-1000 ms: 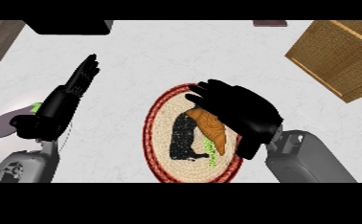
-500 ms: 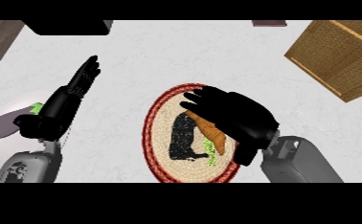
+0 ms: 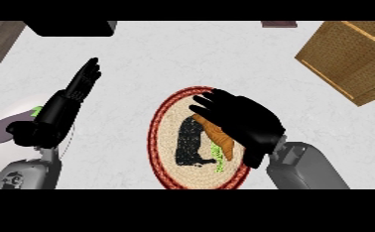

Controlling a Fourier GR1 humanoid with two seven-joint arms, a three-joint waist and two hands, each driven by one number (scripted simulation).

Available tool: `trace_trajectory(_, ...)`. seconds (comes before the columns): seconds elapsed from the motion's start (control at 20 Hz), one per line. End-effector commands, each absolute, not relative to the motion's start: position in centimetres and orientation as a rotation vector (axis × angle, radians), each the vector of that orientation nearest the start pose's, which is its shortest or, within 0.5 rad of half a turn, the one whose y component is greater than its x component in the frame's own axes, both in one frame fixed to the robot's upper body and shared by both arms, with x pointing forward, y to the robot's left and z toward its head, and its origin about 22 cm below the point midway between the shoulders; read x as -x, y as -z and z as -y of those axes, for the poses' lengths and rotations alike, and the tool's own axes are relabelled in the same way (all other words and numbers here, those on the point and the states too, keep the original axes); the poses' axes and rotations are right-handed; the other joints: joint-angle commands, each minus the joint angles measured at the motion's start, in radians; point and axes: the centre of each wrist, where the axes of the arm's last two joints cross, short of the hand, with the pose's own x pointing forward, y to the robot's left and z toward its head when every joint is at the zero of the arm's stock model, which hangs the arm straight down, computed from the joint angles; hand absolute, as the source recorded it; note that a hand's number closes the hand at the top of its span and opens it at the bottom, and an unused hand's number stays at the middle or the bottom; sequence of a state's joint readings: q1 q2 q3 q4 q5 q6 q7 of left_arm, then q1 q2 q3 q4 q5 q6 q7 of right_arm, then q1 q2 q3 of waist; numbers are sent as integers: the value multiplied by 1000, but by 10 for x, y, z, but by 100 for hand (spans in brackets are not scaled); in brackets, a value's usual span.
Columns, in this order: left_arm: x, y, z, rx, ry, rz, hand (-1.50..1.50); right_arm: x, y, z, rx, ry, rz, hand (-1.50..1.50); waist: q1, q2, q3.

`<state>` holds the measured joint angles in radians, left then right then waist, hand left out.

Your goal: Pick the croissant from the placemat and place it in the basket

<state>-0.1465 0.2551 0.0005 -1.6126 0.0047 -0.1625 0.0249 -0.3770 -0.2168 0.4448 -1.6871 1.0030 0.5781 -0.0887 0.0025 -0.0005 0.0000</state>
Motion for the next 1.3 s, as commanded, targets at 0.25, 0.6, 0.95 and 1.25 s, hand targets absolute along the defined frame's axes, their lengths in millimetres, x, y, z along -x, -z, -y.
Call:
trace_trajectory(0.25,-270,-72,-257,-52,385,1700,0,-269,-77,117,423,-1871,1482,-150,0,0,0)
trace_trajectory(0.6,-281,-69,-256,-29,376,1686,0,-267,-42,101,495,-1878,1445,-150,0,0,0)
trace_trajectory(0.95,-288,-64,-262,-51,380,1696,0,-280,-43,112,497,-1881,1388,-150,-4,0,0)
trace_trajectory(1.25,-280,-68,-269,-70,362,1698,0,-292,-31,123,445,-1918,1331,-150,0,0,0)
